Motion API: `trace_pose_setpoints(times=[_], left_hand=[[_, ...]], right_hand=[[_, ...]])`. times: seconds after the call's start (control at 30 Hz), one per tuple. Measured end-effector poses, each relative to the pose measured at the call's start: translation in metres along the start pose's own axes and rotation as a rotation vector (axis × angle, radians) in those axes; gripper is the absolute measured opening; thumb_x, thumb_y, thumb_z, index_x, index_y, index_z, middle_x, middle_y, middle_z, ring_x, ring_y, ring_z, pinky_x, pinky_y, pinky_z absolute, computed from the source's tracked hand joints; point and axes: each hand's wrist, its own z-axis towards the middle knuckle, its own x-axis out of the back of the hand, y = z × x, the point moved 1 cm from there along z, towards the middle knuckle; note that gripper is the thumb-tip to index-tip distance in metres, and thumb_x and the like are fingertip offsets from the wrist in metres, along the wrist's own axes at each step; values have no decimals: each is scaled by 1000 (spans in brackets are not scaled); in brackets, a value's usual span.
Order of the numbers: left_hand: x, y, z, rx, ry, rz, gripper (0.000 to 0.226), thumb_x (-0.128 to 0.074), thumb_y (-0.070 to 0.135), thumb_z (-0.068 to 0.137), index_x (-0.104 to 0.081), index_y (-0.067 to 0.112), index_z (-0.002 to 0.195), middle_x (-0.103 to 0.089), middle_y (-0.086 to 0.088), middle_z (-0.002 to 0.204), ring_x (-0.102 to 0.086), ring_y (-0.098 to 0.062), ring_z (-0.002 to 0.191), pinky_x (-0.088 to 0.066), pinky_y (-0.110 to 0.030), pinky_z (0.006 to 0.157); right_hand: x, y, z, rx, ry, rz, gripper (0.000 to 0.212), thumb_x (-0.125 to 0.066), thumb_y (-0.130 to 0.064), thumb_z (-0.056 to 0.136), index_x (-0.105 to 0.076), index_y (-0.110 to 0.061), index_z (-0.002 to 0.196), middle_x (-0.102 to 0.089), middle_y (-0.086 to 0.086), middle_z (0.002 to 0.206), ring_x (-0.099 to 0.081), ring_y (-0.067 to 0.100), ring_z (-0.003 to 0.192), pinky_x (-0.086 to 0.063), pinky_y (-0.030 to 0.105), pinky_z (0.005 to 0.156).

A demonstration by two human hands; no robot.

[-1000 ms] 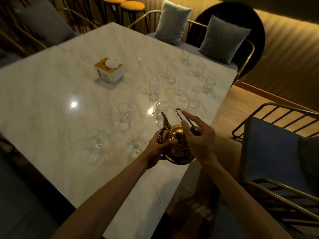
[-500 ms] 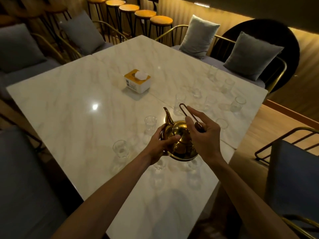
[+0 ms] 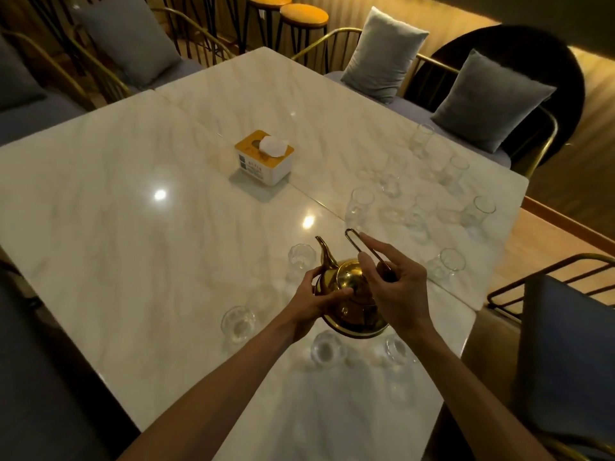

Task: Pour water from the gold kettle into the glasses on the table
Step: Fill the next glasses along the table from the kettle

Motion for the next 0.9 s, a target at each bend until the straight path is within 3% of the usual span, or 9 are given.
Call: trace_pose_setpoints(times=[0.1,0.2,0.33,0.43,0.53,0.63,0.73,0.8,0.9], left_hand=[[4,-3,14,51,-26,1,97,-85,28,64,-31,29,144,-57,-2,121,-64,-24,110,-60,-28,79],[5,-9,26,84,-32,-6,94,-85,29,64,-30,32,140,-59,-4,122,-65,-25,109,-59,-29,79],[8,-19,38,116,-34,-8,103,-86,32,66,-25,27,149,-60,-8,128,-66,-27,112,-57,-36,91],[9,-21,43,143,-36,9,91,-82,31,76,-24,28,146,-62,-1,118,-69,-17,99,-56,-27,76],[10,-24,47,165,-42,37,88,-79,32,81,-22,26,148,-64,-2,116,-69,-17,99,-53,-29,77],[10,-27,51,177,-66,51,100,-84,40,76,-19,24,150,-64,-5,121,-68,-20,104,-52,-32,83],[9,-31,54,198,-81,38,112,-85,47,66,-17,22,151,-60,-11,133,-67,-25,110,-51,-42,100],[9,-35,57,219,-85,-3,111,-87,43,70,-16,20,152,-58,-13,137,-67,-28,113,-47,-49,109],[8,-37,59,246,-89,-42,103,-82,37,74,-17,20,152,-57,-15,139,-65,-28,114,-48,-47,107]], right_hand=[[-6,10,8,-32,-39,-14,40,-67,-25,93,-63,-26,133,-68,-13,71,-66,7,55,-61,26,62],[-10,18,16,-56,-71,-45,39,-68,-24,93,-64,-28,132,-64,2,59,-61,19,49,-61,31,58],[-15,24,27,-56,-124,-91,39,-68,-23,94,-63,-32,131,-60,5,56,-58,21,48,-58,29,54],[-18,28,35,-54,-168,-116,38,-68,-23,94,-64,-31,132,-56,12,56,-52,30,48,-52,32,50],[-20,34,40,-49,-205,-142,38,-68,-23,94,-65,-30,132,-56,11,57,-48,18,46,-47,19,50],[-22,36,45,-57,-233,-158,37,-68,-24,95,-65,-29,131,-53,9,55,-41,8,44,-41,13,52],[-23,36,50,-70,-273,-176,36,-67,-23,95,-66,-29,130,-50,-6,48,-42,7,42,-39,10,52],[-24,35,53,-70,-308,-187,35,-67,-23,95,-65,-29,130,-50,-15,46,-43,6,41,-38,8,53],[-26,36,58,-83,-340,-195,34,-66,-25,96,-66,-29,130,-49,-18,43,-41,6,40,-36,8,53]])
